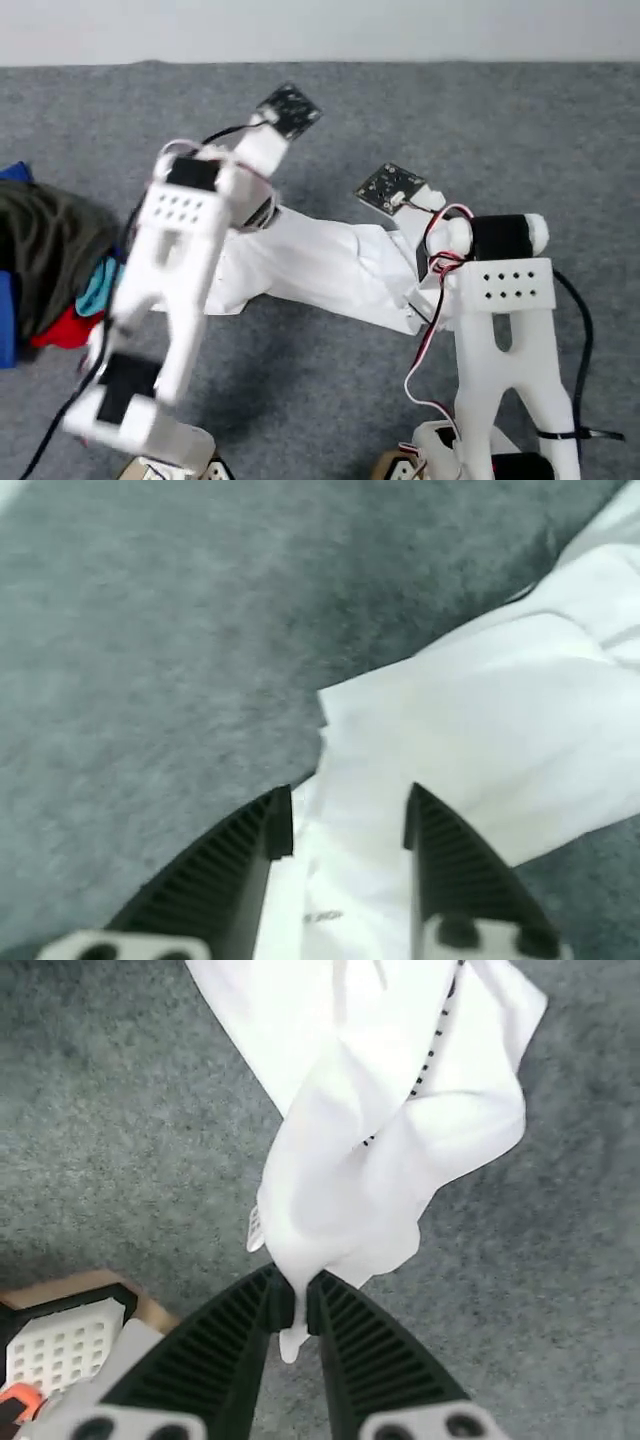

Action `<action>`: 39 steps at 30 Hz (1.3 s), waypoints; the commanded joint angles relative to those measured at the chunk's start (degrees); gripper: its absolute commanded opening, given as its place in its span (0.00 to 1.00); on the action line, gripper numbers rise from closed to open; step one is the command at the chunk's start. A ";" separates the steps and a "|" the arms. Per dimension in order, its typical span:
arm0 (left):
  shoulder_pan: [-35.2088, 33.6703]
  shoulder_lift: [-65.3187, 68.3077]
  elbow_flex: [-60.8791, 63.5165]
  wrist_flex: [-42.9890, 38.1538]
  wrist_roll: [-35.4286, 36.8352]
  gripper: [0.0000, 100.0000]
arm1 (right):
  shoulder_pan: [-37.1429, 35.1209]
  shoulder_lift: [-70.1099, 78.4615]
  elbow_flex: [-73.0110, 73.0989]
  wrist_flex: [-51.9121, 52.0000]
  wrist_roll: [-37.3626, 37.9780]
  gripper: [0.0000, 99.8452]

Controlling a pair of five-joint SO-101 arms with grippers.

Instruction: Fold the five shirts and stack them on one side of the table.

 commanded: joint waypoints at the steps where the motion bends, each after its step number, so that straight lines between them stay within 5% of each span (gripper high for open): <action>1: 0.88 11.43 -14.64 7.21 0.70 0.21 | -0.40 -2.33 1.32 -1.98 -0.70 0.01; 11: -1.14 42.64 -48.48 25.14 0.70 0.21 | -0.40 -2.24 3.52 -3.21 -0.70 0.01; 15: -2.29 48.88 -51.82 26.46 0.44 0.16 | -0.13 -2.24 3.52 -3.21 -0.70 0.01; 21: -2.81 47.47 -52.09 26.46 0.44 0.00 | -0.04 -2.33 3.52 -3.21 -0.62 0.01; 39: -3.25 11.87 -51.82 26.29 0.79 0.01 | -0.04 -2.33 -16.70 -4.88 -5.54 0.01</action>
